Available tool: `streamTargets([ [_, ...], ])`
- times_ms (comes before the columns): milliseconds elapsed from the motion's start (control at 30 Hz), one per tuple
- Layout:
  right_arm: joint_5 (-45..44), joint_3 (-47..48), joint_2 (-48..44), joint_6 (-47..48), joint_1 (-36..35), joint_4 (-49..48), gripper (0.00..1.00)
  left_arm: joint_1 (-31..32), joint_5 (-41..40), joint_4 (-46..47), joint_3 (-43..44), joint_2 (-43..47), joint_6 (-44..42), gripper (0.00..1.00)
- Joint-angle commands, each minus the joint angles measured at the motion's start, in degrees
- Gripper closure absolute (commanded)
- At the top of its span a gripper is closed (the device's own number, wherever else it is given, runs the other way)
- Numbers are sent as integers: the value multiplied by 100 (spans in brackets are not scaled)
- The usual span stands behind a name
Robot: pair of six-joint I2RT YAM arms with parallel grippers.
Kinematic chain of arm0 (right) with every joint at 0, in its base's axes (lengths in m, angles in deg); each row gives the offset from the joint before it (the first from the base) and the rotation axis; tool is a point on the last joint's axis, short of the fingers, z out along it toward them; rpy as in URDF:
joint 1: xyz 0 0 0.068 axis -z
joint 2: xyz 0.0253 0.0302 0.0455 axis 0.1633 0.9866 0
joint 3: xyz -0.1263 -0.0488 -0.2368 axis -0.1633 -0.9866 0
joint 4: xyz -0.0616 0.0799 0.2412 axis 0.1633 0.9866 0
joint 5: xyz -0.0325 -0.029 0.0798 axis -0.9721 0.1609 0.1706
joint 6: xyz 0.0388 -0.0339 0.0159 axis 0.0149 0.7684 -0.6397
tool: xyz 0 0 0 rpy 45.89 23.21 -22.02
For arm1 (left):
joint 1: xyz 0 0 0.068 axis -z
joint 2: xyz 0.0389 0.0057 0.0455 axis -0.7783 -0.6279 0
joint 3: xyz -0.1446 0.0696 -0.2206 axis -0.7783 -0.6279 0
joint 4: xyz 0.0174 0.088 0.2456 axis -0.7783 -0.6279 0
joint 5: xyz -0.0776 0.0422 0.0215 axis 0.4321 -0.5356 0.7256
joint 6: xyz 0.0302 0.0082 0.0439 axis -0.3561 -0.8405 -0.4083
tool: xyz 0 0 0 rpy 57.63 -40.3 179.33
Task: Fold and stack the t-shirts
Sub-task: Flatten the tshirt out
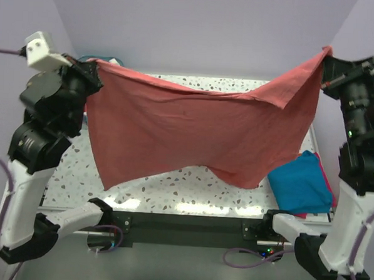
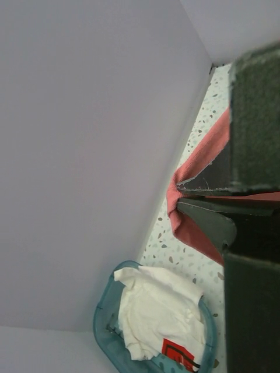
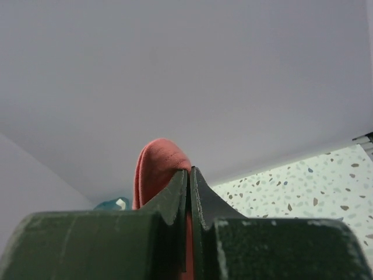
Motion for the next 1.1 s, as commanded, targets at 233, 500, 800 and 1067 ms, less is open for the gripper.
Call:
streamTargets([
  [233, 1759, 1218, 3837, -340, -9, -2361, 100, -1769, 2801, 3039, 245, -3162, -308, 100],
  [500, 910, 3696, 5287, -595, 35, -3489, 100, -2621, 4445, 3883, 4498, -5970, 393, 100],
  [800, 775, 2625, 4295, -525, 281, -4021, 100, -3598, 5114, 5221, 3237, -5102, 1160, 100],
  [1067, 1004, -1534, 2255, -577, 281, -4435, 100, -3581, 5501, 5641, -797, -3513, 1062, 100],
])
